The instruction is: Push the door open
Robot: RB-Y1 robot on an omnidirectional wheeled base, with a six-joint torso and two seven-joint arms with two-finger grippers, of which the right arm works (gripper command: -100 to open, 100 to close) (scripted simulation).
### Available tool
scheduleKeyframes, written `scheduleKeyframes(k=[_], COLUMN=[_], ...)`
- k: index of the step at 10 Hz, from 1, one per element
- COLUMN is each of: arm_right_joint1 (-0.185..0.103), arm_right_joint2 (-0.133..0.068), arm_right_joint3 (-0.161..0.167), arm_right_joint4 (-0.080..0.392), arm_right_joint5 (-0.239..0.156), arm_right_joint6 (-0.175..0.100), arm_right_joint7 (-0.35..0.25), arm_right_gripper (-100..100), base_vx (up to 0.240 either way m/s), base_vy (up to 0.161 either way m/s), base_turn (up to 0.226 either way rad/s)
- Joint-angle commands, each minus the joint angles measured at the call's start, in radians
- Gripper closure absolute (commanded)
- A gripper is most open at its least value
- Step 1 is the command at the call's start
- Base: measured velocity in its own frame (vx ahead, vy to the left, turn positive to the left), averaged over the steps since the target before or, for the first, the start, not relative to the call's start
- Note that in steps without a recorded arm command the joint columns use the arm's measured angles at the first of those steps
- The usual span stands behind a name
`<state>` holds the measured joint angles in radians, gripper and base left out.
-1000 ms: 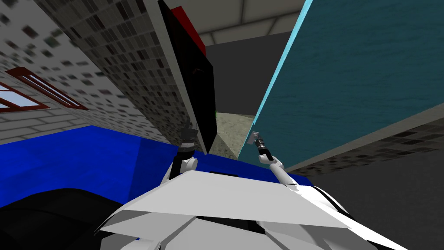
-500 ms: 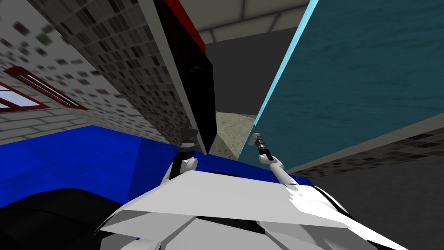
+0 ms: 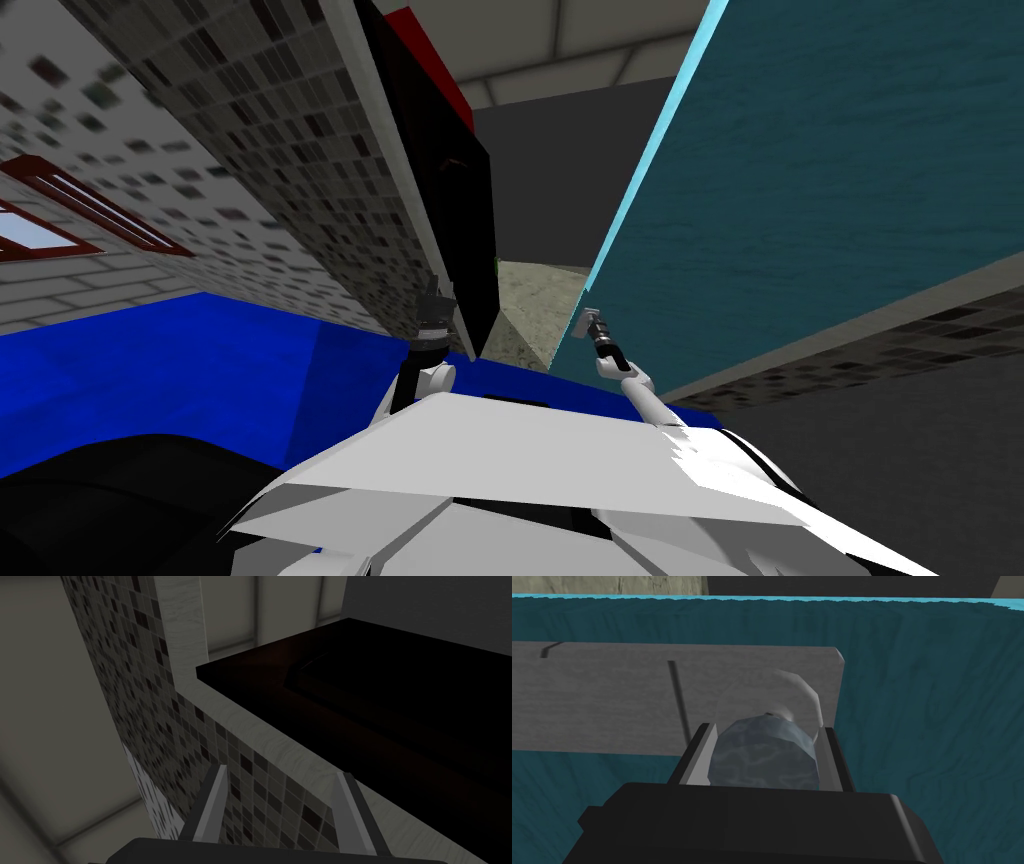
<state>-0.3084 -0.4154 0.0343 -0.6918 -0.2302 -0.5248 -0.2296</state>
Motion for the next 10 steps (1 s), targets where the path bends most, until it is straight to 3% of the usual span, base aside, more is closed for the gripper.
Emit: scheduleKeyframes(k=[1,9,10], arm_right_joint1=[-0.007,-0.039,-0.039], arm_right_joint2=[-0.003,0.026,0.026], arm_right_joint3=[-0.016,-0.11,-0.11], arm_right_joint4=[-0.005,0.036,0.036], arm_right_joint5=[-0.004,-0.024,-0.024], arm_right_joint6=[-0.001,0.003,0.003], arm_right_joint7=[0.011,0.097,0.097], arm_right_gripper=[100,100,100], base_vx=[0.188,0.193,0.14], base_vy=[0.025,0.029,0.036], base_turn=[-0.052,-0.074,-0.046])
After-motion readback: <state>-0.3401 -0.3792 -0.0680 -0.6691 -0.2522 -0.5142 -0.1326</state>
